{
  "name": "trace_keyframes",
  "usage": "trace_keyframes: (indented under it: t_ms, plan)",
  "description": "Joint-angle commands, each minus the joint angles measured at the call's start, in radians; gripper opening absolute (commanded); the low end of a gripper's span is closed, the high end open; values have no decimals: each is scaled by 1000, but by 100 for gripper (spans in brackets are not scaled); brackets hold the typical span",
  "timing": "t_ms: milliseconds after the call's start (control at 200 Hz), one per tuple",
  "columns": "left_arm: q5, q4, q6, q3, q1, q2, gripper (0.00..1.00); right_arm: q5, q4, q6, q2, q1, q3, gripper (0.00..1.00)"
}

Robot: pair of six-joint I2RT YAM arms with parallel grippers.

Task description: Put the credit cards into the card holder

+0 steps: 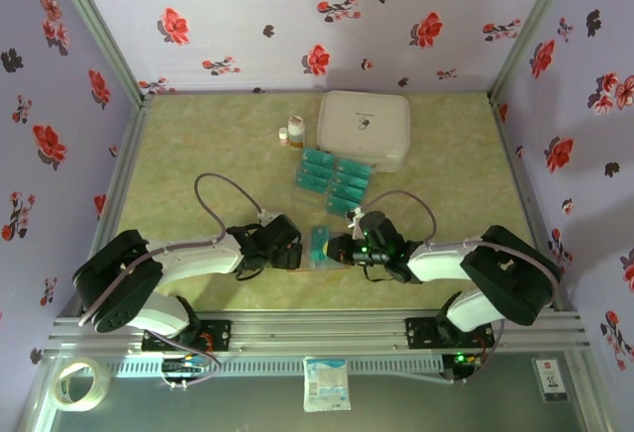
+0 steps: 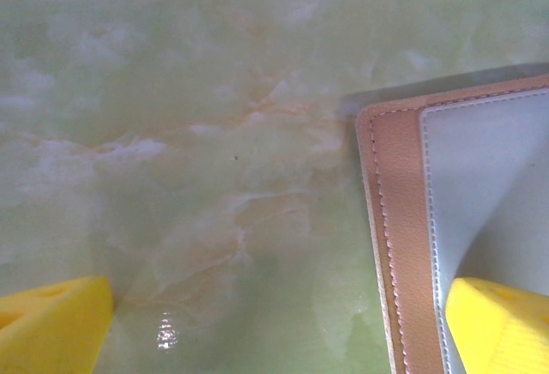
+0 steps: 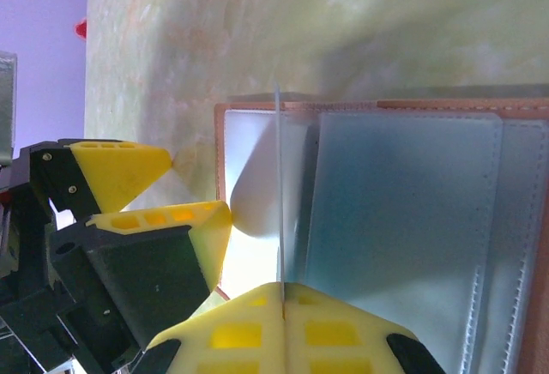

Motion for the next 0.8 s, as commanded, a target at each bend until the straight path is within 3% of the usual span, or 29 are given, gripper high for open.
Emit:
trace_keyframes:
  t_ms: [0,420,795]
  plan:
    - [-13,-16,-18,-22,-8,9,100,-4,20,11,4,9,-19,0]
    - [-13,-10,-21,-26,-7,5,100,-1,22,24,4,12,-38,0]
    - [-15,-15,-18,-21,-7,4,100,7,11,28,-1,12,-45,21]
